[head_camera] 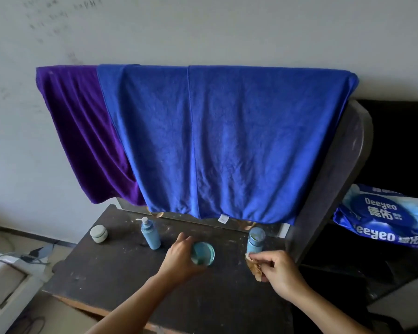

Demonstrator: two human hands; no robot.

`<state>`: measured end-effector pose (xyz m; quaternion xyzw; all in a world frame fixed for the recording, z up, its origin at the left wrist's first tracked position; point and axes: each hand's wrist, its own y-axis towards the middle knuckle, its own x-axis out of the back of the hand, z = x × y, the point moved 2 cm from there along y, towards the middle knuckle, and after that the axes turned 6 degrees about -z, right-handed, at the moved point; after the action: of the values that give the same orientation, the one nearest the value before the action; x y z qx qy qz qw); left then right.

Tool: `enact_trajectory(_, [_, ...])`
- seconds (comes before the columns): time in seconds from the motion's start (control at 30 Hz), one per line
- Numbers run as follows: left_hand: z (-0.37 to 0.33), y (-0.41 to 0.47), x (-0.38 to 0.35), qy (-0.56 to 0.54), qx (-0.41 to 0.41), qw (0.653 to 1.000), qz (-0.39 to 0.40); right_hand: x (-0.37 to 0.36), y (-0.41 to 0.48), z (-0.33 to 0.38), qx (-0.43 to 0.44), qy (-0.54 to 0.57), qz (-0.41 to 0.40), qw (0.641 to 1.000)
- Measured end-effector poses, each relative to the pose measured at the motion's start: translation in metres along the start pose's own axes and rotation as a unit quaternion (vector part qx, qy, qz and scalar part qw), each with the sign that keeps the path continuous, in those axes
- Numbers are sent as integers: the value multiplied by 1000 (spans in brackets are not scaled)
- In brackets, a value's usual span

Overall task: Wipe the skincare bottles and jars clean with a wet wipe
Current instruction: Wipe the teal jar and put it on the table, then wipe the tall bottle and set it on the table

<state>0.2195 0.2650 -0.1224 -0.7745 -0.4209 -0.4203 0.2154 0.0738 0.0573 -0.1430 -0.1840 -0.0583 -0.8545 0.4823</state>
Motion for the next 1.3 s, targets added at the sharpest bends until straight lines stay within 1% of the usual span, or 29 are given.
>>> enact_trajectory(0.07, [6, 2, -18, 34, 24, 999, 22, 0, -5, -14, -31, 24, 22, 999])
enact_trajectory(0.2, [23, 12, -48, 88, 53, 993, 66, -4, -16, -38, -103, 42, 33, 993])
enact_trajectory(0.3, [35, 29, -67, 133, 63, 985, 89, -5, -20, -49, -153, 23, 41, 987])
enact_trajectory(0.5, [62, 74, -100, 184, 45, 973, 135, -6, -16, -60, -232, -27, 16, 972])
enact_trajectory(0.63, [74, 95, -113, 202, 29, 965, 165, -14, -6, -67, -269, -29, -4, 963])
enact_trajectory(0.8, [83, 112, -123, 224, -10, 958, 178, -26, 9, -71, -302, -13, -23, 953])
enact_trajectory(0.87, [81, 118, -125, 248, -39, 952, 174, -29, 11, -73, -314, -8, -37, 949])
enact_trajectory(0.93, [71, 122, -128, 256, -90, 950, 153, -28, 11, -73, -327, 5, -58, 943])
enact_trajectory(0.97, [62, 124, -131, 239, -114, 954, 142, -28, 10, -73, -334, 16, -72, 940])
enact_trajectory(1.03, [39, 125, -141, 163, -136, 968, 134, -25, 6, -74, -350, 46, -106, 930])
enact_trajectory(1.13, [6, 123, -164, 20, -102, 981, 162, -17, -3, -78, -378, 89, -158, 908])
enact_trajectory(1.23, [-14, 122, -186, -77, -73, 976, 190, -6, -17, -82, -406, 153, -214, 875])
enact_trajectory(1.3, [-19, 121, -197, -128, -59, 971, 192, 1, -26, -85, -415, 190, -229, 859])
